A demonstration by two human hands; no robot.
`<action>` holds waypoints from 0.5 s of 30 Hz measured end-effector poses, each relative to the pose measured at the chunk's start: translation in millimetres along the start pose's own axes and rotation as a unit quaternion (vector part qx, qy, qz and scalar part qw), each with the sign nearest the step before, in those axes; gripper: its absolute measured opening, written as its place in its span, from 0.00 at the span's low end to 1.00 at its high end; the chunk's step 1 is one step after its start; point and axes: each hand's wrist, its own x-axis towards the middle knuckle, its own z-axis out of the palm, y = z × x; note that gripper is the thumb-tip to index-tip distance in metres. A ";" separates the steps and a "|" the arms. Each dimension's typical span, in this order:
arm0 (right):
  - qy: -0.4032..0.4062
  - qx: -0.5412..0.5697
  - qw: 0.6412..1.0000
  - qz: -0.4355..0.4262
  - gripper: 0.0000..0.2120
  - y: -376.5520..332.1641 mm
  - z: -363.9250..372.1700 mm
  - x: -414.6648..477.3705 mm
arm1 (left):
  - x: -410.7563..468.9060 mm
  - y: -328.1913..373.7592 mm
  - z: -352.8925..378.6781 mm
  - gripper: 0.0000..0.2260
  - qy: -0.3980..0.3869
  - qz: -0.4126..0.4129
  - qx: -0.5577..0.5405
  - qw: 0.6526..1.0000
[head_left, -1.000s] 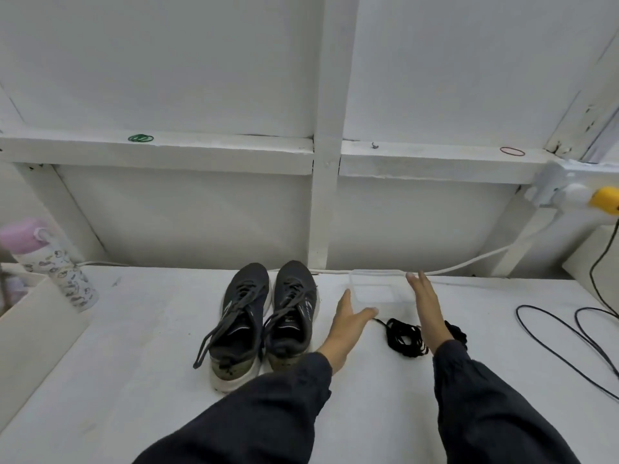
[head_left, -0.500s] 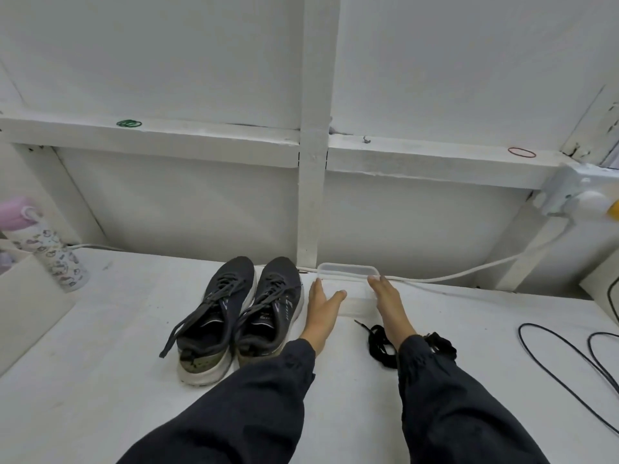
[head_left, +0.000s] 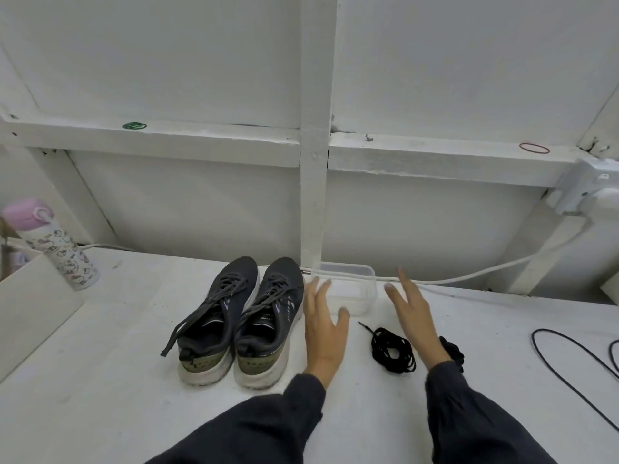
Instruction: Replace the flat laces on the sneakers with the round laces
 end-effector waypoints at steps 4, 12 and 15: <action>0.040 -0.301 0.949 -0.083 0.23 54.6 -46.8 -20.1 | -31.6 -3.9 26.4 0.23 -0.170 0.132 0.128 0.968; -0.056 -0.325 0.943 -0.043 0.30 101.7 -54.6 -55.1 | -32.5 -34.4 62.8 0.27 -0.324 0.226 0.361 0.845; -0.013 -0.293 0.954 -0.059 0.17 102.0 -39.9 -60.1 | -31.1 -39.2 49.6 0.26 -0.310 0.225 0.337 0.860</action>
